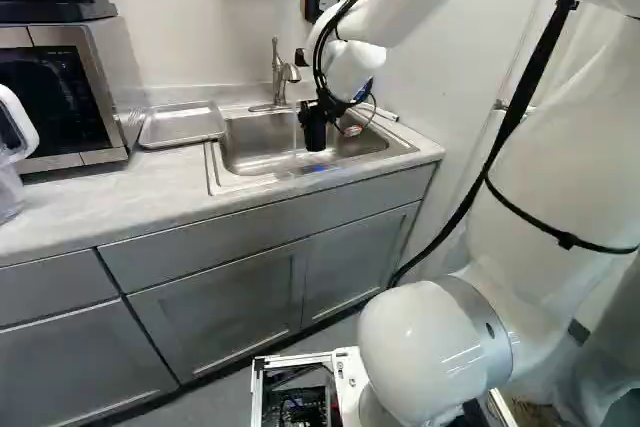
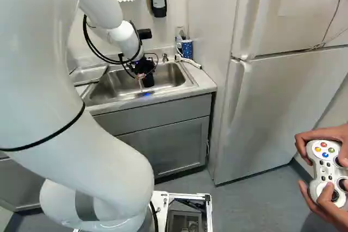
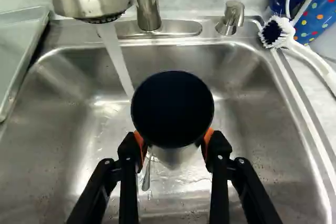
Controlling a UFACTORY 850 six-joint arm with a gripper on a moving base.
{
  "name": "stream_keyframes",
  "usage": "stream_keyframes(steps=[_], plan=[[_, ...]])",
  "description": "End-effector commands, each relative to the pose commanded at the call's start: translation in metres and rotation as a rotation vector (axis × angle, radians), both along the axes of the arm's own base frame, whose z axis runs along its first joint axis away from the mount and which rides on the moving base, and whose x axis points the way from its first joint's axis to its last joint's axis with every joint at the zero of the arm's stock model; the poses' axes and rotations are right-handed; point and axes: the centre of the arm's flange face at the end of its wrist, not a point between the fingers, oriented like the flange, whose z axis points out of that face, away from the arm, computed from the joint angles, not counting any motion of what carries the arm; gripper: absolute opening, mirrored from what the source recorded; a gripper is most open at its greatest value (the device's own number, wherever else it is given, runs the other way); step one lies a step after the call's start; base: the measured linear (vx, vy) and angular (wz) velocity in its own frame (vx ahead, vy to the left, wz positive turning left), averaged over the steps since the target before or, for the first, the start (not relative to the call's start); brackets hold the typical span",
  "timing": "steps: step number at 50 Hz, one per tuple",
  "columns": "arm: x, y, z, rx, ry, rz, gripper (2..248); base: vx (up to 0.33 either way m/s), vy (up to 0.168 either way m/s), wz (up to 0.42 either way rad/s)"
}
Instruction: Rinse the cup and place it in the tray
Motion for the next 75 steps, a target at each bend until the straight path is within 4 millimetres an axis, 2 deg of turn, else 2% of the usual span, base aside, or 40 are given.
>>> stream_keyframes(steps=[36, 57, 75], plan=[[0.002, 0.019, 0.000, 0.119, 0.032, -0.100, 122, 0.000, 0.000, 0.000], [0.021, 0.040, 0.000, 0.037, 0.016, 0.006, 122, 0.000, 0.000, 0.000], [0.021, 0.053, 0.000, 0.001, 0.009, 0.062, 122, 0.000, 0.000, 0.000]])
